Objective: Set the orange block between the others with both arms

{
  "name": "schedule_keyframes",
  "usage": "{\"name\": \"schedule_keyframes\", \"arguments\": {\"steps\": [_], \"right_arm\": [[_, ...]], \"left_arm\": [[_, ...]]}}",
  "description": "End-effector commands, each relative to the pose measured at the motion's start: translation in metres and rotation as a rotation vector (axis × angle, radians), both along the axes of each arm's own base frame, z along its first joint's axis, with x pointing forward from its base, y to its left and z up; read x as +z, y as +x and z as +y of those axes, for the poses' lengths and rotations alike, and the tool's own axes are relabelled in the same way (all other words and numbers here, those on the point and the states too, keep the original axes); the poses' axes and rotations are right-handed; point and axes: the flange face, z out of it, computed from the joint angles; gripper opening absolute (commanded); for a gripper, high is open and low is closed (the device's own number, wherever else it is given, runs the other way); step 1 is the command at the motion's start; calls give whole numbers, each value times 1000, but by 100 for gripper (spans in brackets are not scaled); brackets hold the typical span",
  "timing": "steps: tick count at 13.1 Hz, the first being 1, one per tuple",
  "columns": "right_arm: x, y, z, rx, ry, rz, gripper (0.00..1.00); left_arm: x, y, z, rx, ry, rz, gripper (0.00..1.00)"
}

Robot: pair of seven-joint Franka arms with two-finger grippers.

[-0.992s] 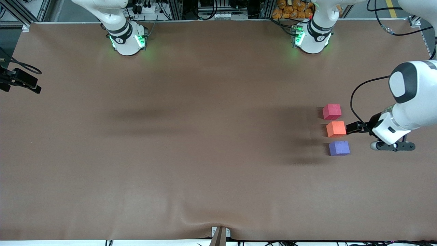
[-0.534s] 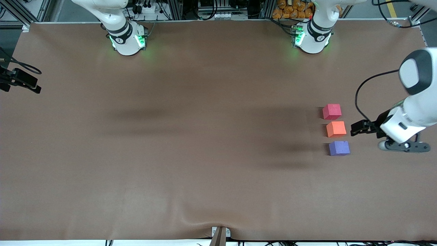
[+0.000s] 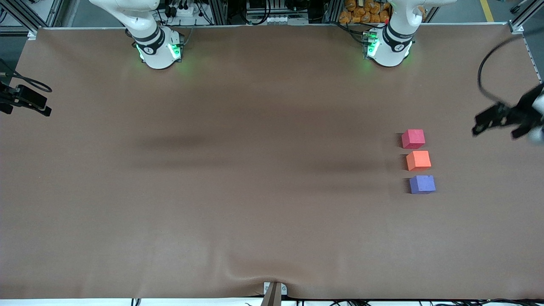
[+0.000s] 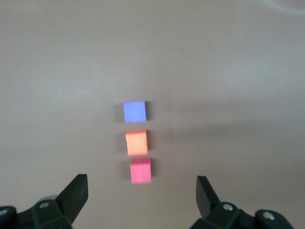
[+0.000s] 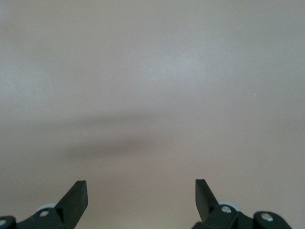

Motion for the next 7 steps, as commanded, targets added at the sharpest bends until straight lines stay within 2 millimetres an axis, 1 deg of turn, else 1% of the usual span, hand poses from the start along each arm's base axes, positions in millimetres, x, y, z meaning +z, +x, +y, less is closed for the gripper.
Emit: {"name": "schedule_keyframes", "arguments": {"steps": [1,2,3,4,6,7], "right_arm": [[2,-2,3,-1,3,13,100],[2,-3,4,2,3,20,100],[1,-3,6,3,14,23,100],[1,-4,6,-1,38,27,100],[1,-4,3,-6,52,28,100],[2,-4,4,-3,52,23,100]], "left_arm": [[42,-47,-5,11,11,-3,100],[48,-50,-4,11,10,-13,100],[49,-50,-3,13,10,-16,100],[46,-47,-1,10,11,-11,100],[31,-37,0,20,13,17,100],[29,-36,1,33,37,20,100]]}}
